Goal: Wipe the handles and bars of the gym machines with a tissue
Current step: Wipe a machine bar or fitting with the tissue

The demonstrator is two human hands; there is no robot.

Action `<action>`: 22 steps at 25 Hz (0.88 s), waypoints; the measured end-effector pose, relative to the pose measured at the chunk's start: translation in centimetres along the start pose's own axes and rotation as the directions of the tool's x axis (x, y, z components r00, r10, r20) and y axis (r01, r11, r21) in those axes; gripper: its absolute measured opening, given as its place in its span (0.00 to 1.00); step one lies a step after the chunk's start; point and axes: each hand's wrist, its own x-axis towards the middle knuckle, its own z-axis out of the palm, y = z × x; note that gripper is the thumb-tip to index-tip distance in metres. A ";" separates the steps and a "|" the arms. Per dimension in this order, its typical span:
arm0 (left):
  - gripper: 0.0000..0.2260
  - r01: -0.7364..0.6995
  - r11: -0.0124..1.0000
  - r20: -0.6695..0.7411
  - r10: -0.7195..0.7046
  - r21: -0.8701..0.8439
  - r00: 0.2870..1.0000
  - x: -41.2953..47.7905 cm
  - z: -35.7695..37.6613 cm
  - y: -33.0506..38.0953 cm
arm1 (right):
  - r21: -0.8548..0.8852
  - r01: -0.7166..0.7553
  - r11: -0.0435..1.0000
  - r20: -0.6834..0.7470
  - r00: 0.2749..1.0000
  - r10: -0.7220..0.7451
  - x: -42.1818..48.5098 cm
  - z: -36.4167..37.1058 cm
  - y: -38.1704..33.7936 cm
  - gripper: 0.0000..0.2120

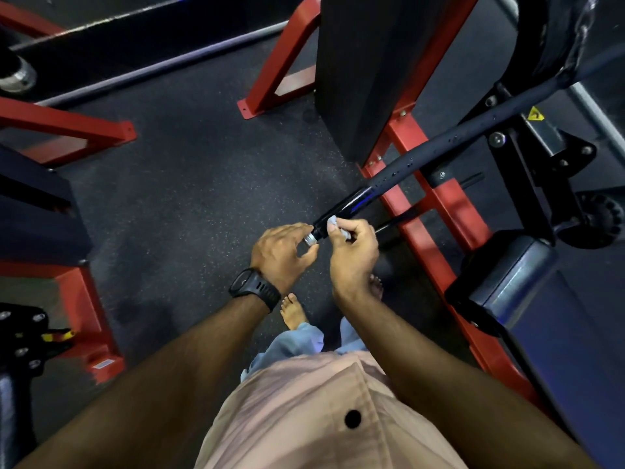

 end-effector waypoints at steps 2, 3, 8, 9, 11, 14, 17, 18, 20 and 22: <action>0.18 0.024 0.999 0.022 -0.024 -0.025 0.999 -0.3 0.1 0.1 | 0.022 -0.012 1.000 -0.102 0.995 0.015 1.6 -0.4 0.0 0.06; 0.19 0.046 0.998 0.022 -0.045 -0.039 0.999 -0.4 0.2 0.2 | 0.062 -0.041 0.997 -0.157 0.986 0.050 2.5 -0.5 -0.1 0.08; 0.21 0.111 0.989 -0.004 -0.112 -0.095 0.994 0.2 0.6 0.1 | 0.230 -0.102 0.968 -0.044 0.992 0.115 1.6 0.7 -0.5 0.04; 0.20 0.098 0.990 -0.014 -0.099 -0.098 0.995 0.5 0.7 -0.2 | 0.280 -0.123 0.952 -0.070 0.986 0.148 2.3 0.7 -0.7 0.03; 0.19 0.076 0.992 -0.010 -0.077 -0.099 0.997 0.7 0.6 -0.5 | 0.411 -0.154 0.899 -0.160 0.958 0.238 4.8 0.5 -0.9 0.04; 0.18 0.085 0.993 -0.011 -0.086 -0.079 0.996 0.5 0.7 -0.3 | 0.401 -0.202 0.894 -0.115 0.957 0.267 4.9 0.6 -1.3 0.03; 0.17 0.099 0.993 0.010 -0.098 -0.071 0.995 1.2 0.8 -0.2 | 0.439 -0.333 0.834 0.046 0.936 0.349 3.9 0.2 -0.9 0.04; 0.16 0.093 0.993 0.014 -0.092 -0.070 0.996 1.5 0.6 -0.2 | 0.492 -0.376 0.785 0.090 0.919 0.383 4.2 -0.1 -0.8 0.04; 0.15 0.064 0.996 -0.013 -0.065 -0.060 0.998 1.7 0.3 0.1 | 0.579 -0.439 0.687 0.153 0.886 0.438 4.6 -0.5 -1.2 0.04; 0.16 0.048 0.997 -0.029 -0.050 -0.067 0.998 1.6 0.2 0.3 | 0.632 -0.426 0.647 0.113 0.877 0.467 4.6 -0.2 -1.5 0.05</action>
